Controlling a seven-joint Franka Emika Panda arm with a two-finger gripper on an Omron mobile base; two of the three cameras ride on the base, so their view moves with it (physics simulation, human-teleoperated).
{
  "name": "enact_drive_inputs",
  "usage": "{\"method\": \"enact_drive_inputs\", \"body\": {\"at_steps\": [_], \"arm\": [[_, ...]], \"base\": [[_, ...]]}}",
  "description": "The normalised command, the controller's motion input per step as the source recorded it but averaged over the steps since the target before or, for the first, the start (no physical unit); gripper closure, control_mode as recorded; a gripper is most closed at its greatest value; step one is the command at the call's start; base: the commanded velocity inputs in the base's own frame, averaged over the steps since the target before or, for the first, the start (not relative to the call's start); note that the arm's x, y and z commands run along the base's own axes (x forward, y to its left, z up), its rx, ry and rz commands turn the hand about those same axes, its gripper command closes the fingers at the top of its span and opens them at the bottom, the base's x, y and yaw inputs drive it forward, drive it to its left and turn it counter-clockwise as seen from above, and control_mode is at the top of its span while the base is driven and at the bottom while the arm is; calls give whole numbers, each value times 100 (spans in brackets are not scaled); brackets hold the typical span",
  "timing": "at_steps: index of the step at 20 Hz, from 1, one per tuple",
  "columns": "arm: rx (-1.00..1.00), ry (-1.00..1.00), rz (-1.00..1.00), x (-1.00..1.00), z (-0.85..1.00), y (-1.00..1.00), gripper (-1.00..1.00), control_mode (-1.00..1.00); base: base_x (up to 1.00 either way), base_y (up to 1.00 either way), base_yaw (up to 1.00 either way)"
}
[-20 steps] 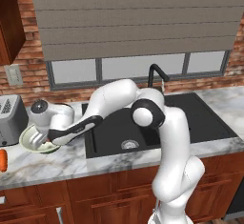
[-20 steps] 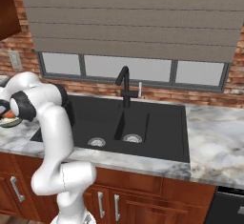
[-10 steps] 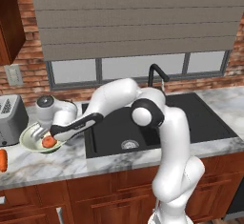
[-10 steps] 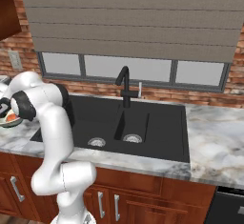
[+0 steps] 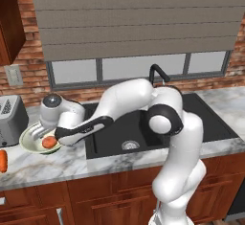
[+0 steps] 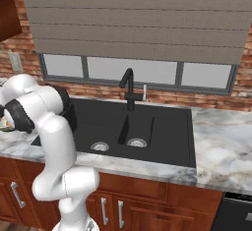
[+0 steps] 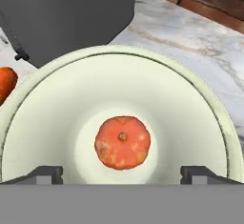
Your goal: Pick the squash from the sink and place it in the bowl. Then pick the bowl and place it in the microwave. Then close the microwave door and press the start button.
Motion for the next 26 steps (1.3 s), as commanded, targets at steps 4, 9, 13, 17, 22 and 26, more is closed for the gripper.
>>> {"method": "enact_drive_inputs", "body": {"at_steps": [4,9,13,17,22,26], "arm": [[16,1,-35,-75,41,-78,-100,-100],[17,7,-30,-22,63,-89,-100,-100],[27,24,-26,2,46,-58,-100,-100],[31,32,-11,12,13,-30,-100,-100],[22,29,-1,16,-18,-2,-100,-100],[15,23,0,29,-30,0,-100,-100]], "base": [[0,0,0],[0,0,0],[0,0,0],[0,0,0],[0,0,0],[0,0,0]]}}
